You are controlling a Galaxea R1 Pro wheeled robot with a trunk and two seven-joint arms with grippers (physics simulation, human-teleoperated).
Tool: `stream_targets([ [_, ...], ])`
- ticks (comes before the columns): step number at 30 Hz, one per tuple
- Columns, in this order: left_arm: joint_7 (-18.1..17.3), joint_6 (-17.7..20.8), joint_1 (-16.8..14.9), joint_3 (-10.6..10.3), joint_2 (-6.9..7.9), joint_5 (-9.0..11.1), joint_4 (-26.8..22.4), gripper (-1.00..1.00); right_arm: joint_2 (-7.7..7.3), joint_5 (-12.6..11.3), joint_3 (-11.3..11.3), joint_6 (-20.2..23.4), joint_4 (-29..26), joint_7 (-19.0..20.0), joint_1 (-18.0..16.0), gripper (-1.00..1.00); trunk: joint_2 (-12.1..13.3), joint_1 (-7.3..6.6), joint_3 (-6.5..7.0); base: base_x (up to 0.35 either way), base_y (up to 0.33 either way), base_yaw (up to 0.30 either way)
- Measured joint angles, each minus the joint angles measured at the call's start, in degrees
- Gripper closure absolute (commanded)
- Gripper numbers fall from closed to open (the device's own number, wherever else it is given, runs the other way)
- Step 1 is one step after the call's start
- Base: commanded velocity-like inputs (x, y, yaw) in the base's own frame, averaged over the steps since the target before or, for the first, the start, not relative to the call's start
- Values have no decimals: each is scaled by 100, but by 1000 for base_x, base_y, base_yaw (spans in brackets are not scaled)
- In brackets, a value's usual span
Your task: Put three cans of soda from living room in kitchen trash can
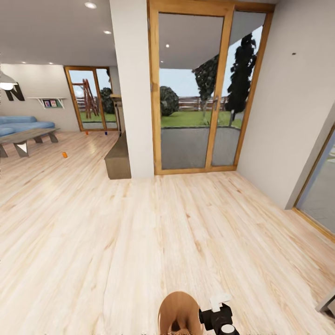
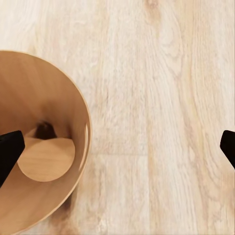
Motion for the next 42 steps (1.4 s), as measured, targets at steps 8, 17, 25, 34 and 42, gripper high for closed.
stream_targets([
  [8,1,0,1,-1,-2,1,0,-100,0,0,0,0,2,0,0,-100,-321,176,-208,0,0,68],
  [17,1,0,0,-3,-3,1,0,-100,0,0,1,0,2,8,0,-100,-682,373,-445,0,0,51],
  [25,1,-6,0,-9,-3,2,0,-100,0,19,6,0,2,9,0,-100,-724,396,-483,0,0,4],
  [34,1,0,1,-9,-2,2,0,-100,0,144,6,-18,2,9,0,-100,-1003,549,-609,0,0,0],
  [42,1,0,0,-9,-3,1,0,-100,0,149,5,-18,2,9,0,-100,-1323,725,-802,0,0,0],
])
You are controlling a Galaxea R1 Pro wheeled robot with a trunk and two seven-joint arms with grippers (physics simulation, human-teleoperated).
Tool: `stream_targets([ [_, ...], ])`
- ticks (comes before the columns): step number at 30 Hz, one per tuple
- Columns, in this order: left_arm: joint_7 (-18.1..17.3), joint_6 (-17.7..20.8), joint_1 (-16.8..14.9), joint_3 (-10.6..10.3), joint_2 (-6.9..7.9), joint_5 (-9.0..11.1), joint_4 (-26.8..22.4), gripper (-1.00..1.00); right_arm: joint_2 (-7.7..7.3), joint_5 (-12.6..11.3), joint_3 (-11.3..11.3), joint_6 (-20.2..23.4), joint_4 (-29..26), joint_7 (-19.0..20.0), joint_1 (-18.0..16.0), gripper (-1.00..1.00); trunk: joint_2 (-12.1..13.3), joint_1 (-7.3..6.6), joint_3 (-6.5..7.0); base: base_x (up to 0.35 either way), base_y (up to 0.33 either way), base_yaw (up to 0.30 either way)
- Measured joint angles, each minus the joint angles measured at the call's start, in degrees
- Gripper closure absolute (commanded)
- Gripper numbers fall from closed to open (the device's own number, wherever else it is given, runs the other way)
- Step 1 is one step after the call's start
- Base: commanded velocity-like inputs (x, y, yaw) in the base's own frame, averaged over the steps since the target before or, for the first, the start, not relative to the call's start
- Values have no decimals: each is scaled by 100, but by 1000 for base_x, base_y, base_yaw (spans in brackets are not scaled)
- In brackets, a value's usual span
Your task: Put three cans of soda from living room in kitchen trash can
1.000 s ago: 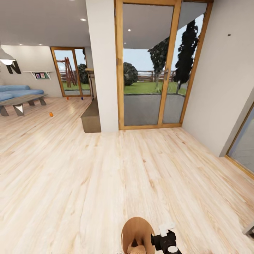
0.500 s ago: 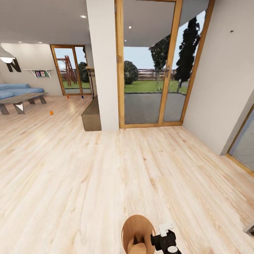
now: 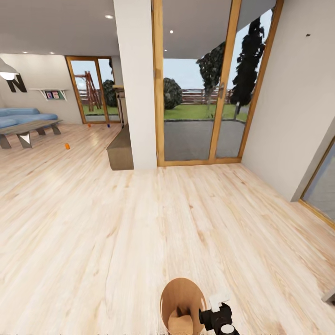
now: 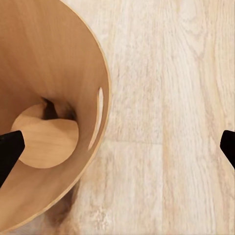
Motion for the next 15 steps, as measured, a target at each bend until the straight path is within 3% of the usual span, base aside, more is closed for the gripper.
stream_targets([
  [4,0,-1,0,0,1,1,-3,-100,0,1,0,0,0,0,0,-100,-82,45,-67,0,0,0],
  [15,0,-8,0,0,7,0,-2,-100,0,1,1,-8,0,0,0,-100,-82,45,-78,0,0,0],
])
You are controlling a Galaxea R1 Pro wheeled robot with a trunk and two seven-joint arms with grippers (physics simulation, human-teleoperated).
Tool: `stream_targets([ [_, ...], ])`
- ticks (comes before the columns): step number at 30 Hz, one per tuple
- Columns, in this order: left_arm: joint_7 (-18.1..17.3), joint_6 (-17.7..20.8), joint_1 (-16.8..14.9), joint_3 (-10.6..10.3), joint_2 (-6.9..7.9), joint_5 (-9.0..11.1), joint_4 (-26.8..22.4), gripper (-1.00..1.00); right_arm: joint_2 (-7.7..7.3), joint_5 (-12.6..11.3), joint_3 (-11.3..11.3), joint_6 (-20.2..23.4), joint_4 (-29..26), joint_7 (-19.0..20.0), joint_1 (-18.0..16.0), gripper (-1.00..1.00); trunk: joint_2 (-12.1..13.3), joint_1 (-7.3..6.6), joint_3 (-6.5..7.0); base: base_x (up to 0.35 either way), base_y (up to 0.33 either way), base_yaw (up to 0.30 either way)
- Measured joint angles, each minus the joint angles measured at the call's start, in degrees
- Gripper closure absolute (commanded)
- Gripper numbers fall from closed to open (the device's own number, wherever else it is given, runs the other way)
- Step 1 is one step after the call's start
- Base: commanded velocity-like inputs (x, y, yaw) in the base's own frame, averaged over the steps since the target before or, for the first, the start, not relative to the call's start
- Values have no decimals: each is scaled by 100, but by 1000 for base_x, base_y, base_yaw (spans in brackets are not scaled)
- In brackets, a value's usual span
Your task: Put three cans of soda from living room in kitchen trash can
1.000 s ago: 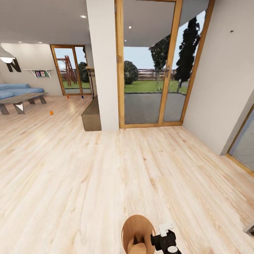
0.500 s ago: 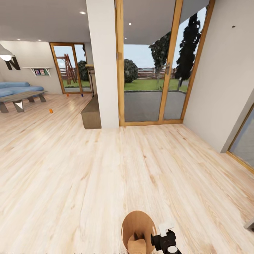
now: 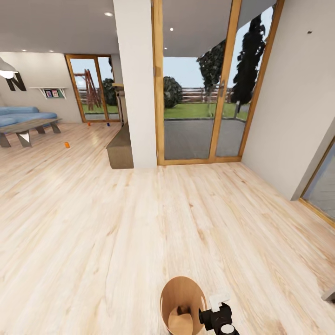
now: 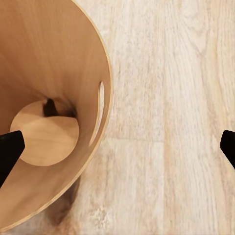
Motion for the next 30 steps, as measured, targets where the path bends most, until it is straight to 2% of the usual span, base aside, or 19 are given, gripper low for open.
stream_targets([
  [19,-9,14,0,8,1,-8,2,-100,0,1,0,-1,0,0,0,-100,0,0,0,114,0,0],
  [28,0,15,0,4,-3,-7,2,-100,0,2,0,-1,0,0,0,-100,0,0,0,20,0,0],
  [30,0,16,0,6,-2,-8,2,-100,0,4,0,-1,0,0,0,-100,-79,43,-36,1,0,0],
])
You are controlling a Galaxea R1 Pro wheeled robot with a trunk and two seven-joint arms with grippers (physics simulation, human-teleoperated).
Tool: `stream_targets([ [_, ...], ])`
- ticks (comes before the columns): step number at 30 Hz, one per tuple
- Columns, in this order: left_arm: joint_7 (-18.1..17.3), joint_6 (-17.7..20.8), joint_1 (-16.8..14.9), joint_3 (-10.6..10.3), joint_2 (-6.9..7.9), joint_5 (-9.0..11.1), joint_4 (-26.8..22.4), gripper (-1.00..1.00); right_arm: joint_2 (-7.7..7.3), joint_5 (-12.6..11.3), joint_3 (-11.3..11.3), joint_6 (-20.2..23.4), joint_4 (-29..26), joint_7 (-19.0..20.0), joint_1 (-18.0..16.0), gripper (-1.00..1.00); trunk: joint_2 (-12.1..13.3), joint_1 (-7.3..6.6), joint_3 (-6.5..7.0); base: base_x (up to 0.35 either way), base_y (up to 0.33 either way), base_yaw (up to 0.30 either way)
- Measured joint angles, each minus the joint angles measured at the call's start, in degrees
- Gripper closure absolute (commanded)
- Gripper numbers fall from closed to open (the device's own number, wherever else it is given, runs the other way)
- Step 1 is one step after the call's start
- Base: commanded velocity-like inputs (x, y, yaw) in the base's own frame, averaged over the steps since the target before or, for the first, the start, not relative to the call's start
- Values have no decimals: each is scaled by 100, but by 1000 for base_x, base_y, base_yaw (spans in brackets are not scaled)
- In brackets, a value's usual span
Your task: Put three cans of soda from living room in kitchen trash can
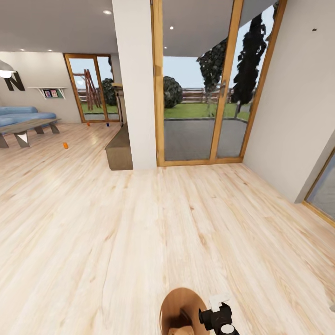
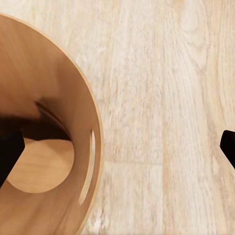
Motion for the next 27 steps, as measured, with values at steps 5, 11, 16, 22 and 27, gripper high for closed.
stream_targets([
  [5,-2,1,0,2,-2,-1,0,-100,0,1,0,0,0,0,0,-100,-201,110,-93,0,0,0],
  [11,-2,1,0,1,-3,-1,0,-100,0,-2,0,0,0,0,0,-100,-441,242,-232,0,0,0],
  [16,0,1,1,-2,-3,-1,0,-100,0,0,0,0,0,0,0,-100,-642,351,-362,0,0,0],
  [22,0,1,0,-3,-5,-1,0,-100,0,-3,0,0,0,0,0,-100,-882,483,-523,0,0,0],
  [27,0,1,1,0,-5,-1,0,-100,0,3,0,0,0,0,0,-100,-1083,593,-658,0,0,0],
])
